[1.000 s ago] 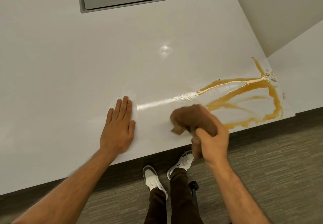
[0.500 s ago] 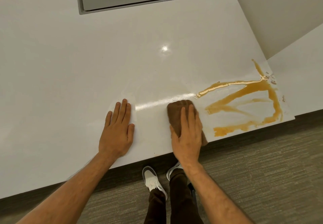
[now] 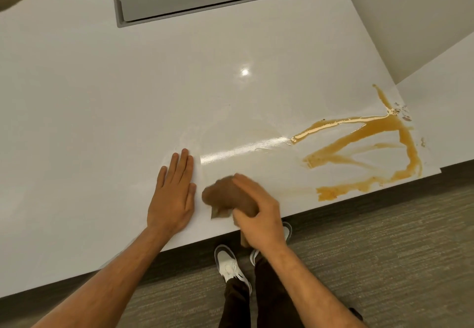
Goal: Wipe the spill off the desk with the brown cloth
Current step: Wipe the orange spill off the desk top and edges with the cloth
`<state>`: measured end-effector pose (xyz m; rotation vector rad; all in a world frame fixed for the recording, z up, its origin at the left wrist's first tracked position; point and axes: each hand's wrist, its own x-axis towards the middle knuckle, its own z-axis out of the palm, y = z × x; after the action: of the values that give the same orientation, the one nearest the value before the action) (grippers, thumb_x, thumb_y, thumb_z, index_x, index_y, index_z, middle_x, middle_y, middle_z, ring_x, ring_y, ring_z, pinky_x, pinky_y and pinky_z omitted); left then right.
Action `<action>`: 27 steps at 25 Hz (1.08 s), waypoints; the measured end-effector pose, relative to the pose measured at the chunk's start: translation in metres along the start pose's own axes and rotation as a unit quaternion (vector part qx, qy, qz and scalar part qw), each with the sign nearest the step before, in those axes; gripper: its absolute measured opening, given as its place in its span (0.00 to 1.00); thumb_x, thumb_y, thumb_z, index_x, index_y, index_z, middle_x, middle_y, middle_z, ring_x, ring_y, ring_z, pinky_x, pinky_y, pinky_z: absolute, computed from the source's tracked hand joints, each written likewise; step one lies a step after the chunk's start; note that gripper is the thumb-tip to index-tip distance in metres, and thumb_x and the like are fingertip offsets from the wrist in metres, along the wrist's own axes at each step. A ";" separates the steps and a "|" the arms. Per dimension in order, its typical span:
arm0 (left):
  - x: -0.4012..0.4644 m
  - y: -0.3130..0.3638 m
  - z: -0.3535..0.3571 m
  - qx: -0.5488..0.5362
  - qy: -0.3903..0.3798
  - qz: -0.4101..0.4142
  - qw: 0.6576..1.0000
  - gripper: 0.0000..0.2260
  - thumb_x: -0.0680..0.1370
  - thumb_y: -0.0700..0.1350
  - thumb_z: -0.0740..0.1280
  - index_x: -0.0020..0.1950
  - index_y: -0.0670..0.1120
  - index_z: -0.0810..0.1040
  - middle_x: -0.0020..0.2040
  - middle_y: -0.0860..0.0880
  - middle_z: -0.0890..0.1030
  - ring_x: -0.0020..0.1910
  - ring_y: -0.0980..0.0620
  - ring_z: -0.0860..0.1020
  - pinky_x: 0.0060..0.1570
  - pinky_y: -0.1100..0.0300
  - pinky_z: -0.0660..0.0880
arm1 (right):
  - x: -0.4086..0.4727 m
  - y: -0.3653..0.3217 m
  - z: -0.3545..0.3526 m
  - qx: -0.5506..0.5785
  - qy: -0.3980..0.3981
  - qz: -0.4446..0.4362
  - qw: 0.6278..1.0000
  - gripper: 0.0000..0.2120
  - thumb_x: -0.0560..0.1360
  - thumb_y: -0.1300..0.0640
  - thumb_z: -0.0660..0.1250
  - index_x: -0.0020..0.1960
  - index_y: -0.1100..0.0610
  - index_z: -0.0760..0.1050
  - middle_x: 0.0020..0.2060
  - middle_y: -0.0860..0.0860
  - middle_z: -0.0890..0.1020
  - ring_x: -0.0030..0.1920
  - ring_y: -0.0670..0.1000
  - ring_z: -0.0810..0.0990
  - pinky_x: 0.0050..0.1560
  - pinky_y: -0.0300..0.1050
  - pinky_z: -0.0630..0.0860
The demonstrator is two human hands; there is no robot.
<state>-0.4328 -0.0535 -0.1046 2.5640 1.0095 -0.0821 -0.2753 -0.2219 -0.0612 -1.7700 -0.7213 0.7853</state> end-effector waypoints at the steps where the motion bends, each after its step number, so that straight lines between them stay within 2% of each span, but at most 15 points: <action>1: 0.000 0.001 0.000 0.005 0.000 -0.001 1.000 0.29 0.85 0.52 0.43 0.86 0.45 0.47 0.86 0.49 0.45 0.85 0.49 0.42 0.83 0.49 0.43 | 0.009 -0.012 -0.013 0.052 0.029 0.048 0.997 0.32 0.70 0.63 0.71 0.68 0.36 0.77 0.64 0.47 0.82 0.60 0.55 0.83 0.52 0.52 0.86; 2: -0.001 0.002 -0.001 0.009 0.000 -0.003 1.000 0.29 0.85 0.52 0.43 0.86 0.45 0.47 0.86 0.49 0.45 0.85 0.49 0.42 0.83 0.49 0.43 | 0.021 -0.019 -0.028 0.066 0.073 0.056 0.994 0.32 0.69 0.62 0.70 0.68 0.35 0.77 0.60 0.50 0.83 0.55 0.58 0.84 0.47 0.51 0.87; 4: 0.000 0.004 -0.002 0.008 0.000 -0.008 1.000 0.29 0.85 0.52 0.43 0.85 0.45 0.47 0.86 0.49 0.45 0.85 0.49 0.42 0.83 0.48 0.43 | 0.047 -0.027 -0.057 0.051 0.159 0.034 0.985 0.31 0.70 0.60 0.69 0.69 0.37 0.76 0.59 0.53 0.84 0.53 0.58 0.85 0.47 0.51 0.87; 6: -0.001 0.004 -0.002 0.005 0.000 -0.009 1.000 0.29 0.85 0.52 0.43 0.85 0.46 0.47 0.86 0.49 0.46 0.85 0.49 0.43 0.83 0.47 0.45 | 0.073 -0.020 -0.081 -0.018 0.226 0.024 0.974 0.31 0.73 0.63 0.70 0.72 0.41 0.73 0.69 0.50 0.78 0.65 0.56 0.79 0.61 0.55 0.82; 8: 0.000 0.002 0.001 0.011 0.003 -0.010 1.000 0.29 0.85 0.52 0.43 0.86 0.46 0.48 0.86 0.49 0.46 0.85 0.49 0.43 0.83 0.47 0.46 | 0.092 -0.001 -0.094 -0.132 0.233 0.060 0.962 0.31 0.79 0.62 0.69 0.79 0.49 0.65 0.80 0.49 0.65 0.78 0.53 0.64 0.76 0.58 0.68; 10: 0.001 0.002 0.002 0.017 0.002 -0.011 1.000 0.29 0.85 0.51 0.44 0.86 0.46 0.47 0.86 0.50 0.45 0.85 0.50 0.43 0.83 0.48 0.45 | 0.105 0.020 -0.091 -0.251 0.199 0.082 0.944 0.33 0.82 0.56 0.67 0.83 0.56 0.56 0.83 0.54 0.55 0.82 0.57 0.53 0.80 0.61 0.57; 12: 0.002 0.001 0.004 0.018 0.007 -0.011 1.000 0.28 0.85 0.51 0.45 0.86 0.46 0.47 0.86 0.49 0.45 0.85 0.50 0.42 0.83 0.49 0.44 | 0.120 0.031 -0.082 -0.282 0.180 0.058 0.941 0.35 0.83 0.53 0.66 0.83 0.58 0.54 0.83 0.56 0.54 0.83 0.59 0.51 0.81 0.61 0.54; 15: 0.000 0.003 0.003 0.015 0.004 -0.010 1.000 0.28 0.85 0.50 0.45 0.86 0.46 0.47 0.86 0.49 0.45 0.85 0.49 0.42 0.83 0.49 0.44 | 0.146 0.026 -0.064 -0.270 0.131 0.013 0.954 0.34 0.82 0.52 0.66 0.83 0.59 0.55 0.83 0.56 0.56 0.83 0.60 0.52 0.81 0.58 0.55; 18: 0.000 0.003 0.003 0.011 0.007 -0.013 1.000 0.29 0.85 0.51 0.44 0.86 0.46 0.47 0.86 0.49 0.45 0.85 0.50 0.42 0.83 0.48 0.44 | 0.167 0.011 -0.033 -0.276 0.062 -0.059 0.957 0.35 0.78 0.54 0.70 0.81 0.60 0.61 0.81 0.59 0.62 0.81 0.62 0.57 0.80 0.57 0.57; 22: 0.001 0.002 0.002 0.006 0.012 -0.006 1.000 0.28 0.85 0.51 0.45 0.86 0.45 0.48 0.86 0.49 0.46 0.85 0.50 0.43 0.83 0.48 0.45 | 0.161 0.001 0.013 -0.293 -0.057 -0.169 0.939 0.34 0.73 0.59 0.73 0.78 0.59 0.69 0.78 0.57 0.69 0.79 0.64 0.63 0.78 0.59 0.61; 27: 0.001 0.004 -0.002 -0.075 0.034 -0.042 0.996 0.28 0.85 0.48 0.50 0.85 0.43 0.52 0.86 0.49 0.51 0.85 0.52 0.48 0.82 0.57 0.42 | 0.125 0.014 0.008 -0.269 -0.172 -0.212 0.924 0.36 0.70 0.60 0.75 0.77 0.54 0.71 0.79 0.53 0.68 0.80 0.61 0.61 0.79 0.58 0.59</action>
<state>-0.4296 -0.0547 -0.1020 2.4033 1.1056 0.0565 -0.2042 -0.1249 -0.0985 -1.8594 -1.6218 0.6354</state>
